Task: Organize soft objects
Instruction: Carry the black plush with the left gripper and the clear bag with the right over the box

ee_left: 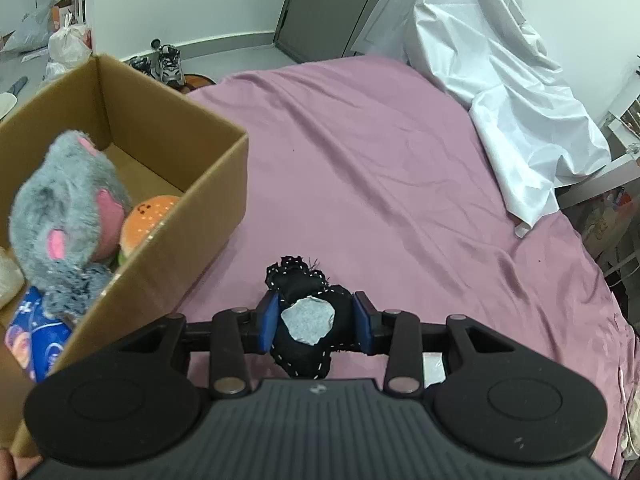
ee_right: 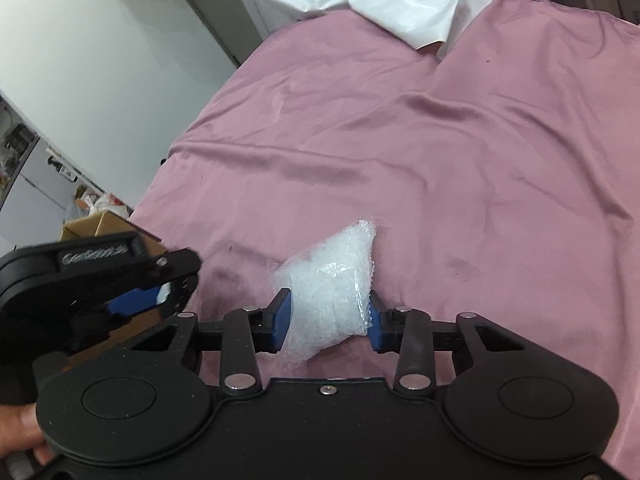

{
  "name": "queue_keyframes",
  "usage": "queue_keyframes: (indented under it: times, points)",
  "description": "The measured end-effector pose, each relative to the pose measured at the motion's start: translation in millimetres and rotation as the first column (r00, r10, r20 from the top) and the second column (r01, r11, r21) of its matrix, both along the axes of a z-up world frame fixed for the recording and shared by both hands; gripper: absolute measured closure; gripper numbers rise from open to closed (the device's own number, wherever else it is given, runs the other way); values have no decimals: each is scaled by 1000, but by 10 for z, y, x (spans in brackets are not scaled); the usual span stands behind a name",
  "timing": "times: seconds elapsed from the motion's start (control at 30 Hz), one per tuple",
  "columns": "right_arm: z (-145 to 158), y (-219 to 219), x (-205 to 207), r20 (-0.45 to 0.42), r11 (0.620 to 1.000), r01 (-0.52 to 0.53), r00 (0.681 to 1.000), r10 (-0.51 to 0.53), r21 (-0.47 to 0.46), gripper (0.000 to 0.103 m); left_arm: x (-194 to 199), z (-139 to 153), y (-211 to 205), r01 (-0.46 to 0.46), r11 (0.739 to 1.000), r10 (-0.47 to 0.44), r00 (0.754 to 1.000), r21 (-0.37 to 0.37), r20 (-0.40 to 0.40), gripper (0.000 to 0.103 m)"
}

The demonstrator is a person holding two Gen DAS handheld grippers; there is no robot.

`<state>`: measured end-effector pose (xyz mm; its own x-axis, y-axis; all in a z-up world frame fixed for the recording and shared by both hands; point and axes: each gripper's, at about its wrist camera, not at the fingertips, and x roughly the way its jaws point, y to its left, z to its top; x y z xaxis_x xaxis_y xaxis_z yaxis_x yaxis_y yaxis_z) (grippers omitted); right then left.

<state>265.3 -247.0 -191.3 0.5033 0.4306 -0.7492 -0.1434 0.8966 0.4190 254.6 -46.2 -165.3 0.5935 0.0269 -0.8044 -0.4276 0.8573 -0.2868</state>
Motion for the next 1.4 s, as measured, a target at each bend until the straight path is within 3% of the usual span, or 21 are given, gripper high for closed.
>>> queue_keyframes:
  times: [0.27, 0.57, 0.7, 1.1, 1.4]
  points:
    - [153, -87, -14, 43, 998, 5, 999, -8, 65, 66, -161, 292, -28, 15, 1000, -16, 999, 27, 41, 65]
    - [379, 51, -91, 130, 994, -60, 990, 49, 86, 66, -318, 620, 58, 3, 999, -7, 996, 48, 90, 65]
    - [477, 112, -138, 133, 985, -102, 988, 83, 143, 66, -403, 788, 184, -14, 998, 6, 992, 60, 123, 65]
    - [719, 403, -371, 236, 973, -206, 956, 177, 104, 66, -632, 1053, 685, -63, 995, 51, 986, 73, 161, 65]
    - [799, 550, -496, 266, 969, -231, 943, 200, 89, 66, -793, 1123, 1107, -75, 993, 59, 985, 88, 165, 65]
